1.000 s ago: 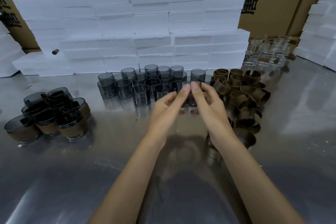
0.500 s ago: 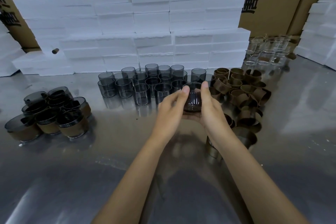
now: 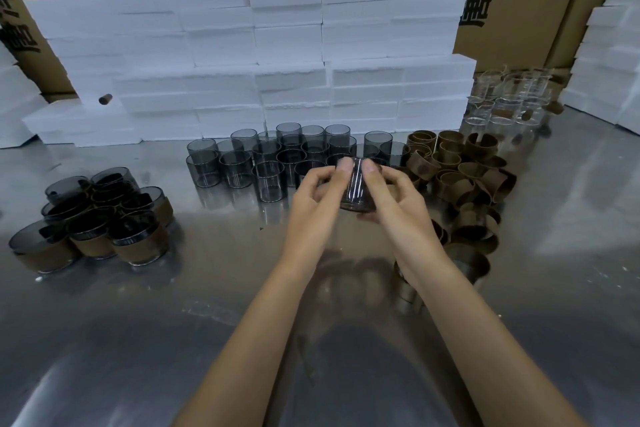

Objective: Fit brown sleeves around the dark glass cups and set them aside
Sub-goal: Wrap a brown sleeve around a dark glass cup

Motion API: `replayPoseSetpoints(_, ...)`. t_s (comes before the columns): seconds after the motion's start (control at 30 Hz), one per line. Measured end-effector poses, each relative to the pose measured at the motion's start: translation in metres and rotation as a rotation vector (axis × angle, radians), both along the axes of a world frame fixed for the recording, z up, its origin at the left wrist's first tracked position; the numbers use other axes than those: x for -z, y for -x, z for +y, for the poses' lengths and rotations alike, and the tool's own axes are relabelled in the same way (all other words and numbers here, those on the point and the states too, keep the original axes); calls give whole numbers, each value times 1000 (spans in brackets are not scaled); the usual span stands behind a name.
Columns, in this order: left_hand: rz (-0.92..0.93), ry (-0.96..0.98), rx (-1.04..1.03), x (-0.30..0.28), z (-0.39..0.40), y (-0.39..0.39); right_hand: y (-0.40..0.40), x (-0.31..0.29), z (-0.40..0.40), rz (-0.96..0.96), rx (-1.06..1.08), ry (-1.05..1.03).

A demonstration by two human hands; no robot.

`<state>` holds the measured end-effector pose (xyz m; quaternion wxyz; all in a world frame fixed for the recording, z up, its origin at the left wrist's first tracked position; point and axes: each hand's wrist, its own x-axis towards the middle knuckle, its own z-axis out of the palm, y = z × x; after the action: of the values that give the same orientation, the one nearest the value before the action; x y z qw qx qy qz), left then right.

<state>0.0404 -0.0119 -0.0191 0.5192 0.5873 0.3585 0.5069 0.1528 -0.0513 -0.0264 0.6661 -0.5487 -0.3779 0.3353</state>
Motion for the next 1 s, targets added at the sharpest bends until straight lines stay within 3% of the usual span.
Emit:
replayPoseSetpoints(0.2, 117, 41, 198, 3, -8, -5, 5, 2, -2, 4, -113, 51)
replayPoseSetpoints(0.3, 42, 49, 246, 3, -10, -9, 8, 0, -4, -93, -43, 16)
replayPoseSetpoints(0.5, 117, -20, 155, 3, -6, -10, 6, 0, -3, -148, 60, -35)
replayPoseSetpoints(0.77, 2, -144, -54, 9, 6, -5, -1, 8, 4, -242, 206, 8)
replayPoseSetpoints(0.9, -42, -57, -88, 4, 4, -3, 0, 2, 1, -162, 180, -14)
replayPoseSetpoints(1.0, -40, 38, 11, 4, 1, -4, 3, 1, 2, -116, 81, -11)
